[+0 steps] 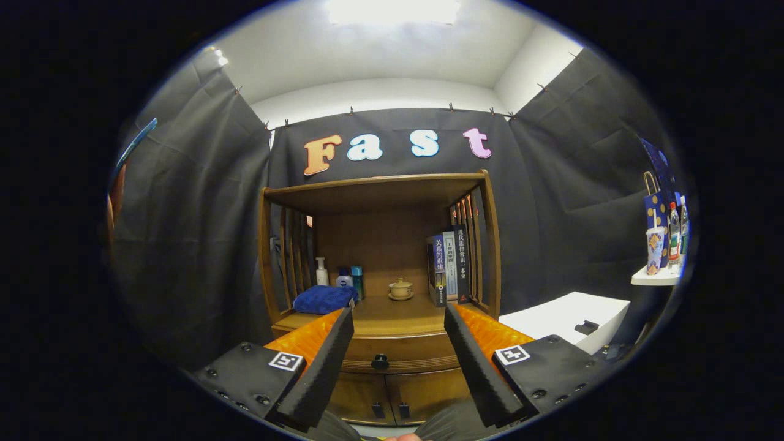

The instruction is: Pull open the drawer, take out the items inside it, and place them on the countertop above the cabinet.

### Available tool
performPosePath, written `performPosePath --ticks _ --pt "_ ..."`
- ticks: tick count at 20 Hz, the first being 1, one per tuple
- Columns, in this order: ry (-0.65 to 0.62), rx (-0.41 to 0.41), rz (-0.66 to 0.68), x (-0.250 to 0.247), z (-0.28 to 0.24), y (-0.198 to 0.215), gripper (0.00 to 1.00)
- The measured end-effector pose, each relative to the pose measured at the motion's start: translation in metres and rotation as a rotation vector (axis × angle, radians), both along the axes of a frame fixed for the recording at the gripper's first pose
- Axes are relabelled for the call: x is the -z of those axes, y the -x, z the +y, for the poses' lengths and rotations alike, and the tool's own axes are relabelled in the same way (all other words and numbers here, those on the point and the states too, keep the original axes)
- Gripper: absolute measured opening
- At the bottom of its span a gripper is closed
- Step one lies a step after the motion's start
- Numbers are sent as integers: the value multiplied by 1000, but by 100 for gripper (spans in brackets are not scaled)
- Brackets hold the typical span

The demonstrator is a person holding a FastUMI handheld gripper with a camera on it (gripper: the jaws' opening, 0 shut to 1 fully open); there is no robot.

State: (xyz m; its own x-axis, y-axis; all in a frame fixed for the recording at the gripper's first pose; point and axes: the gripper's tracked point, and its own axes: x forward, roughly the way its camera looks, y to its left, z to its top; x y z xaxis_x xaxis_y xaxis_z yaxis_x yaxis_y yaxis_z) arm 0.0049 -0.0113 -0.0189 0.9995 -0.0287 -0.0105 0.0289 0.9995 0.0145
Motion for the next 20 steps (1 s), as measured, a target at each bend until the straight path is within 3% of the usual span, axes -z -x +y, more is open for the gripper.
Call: performPosePath --ticks 3,7,9,12,16,20 --pt "-44 17 -13 9 -14 -11 98" --pt "12 27 -53 27 -26 -71 98" --pt "76 23 -7 61 -22 -107 98" --pt "73 -29 31 106 -5 -156 98" --pt "-12 -48 113 167 6 -192 98" --pt "28 -67 202 220 18 -206 97"
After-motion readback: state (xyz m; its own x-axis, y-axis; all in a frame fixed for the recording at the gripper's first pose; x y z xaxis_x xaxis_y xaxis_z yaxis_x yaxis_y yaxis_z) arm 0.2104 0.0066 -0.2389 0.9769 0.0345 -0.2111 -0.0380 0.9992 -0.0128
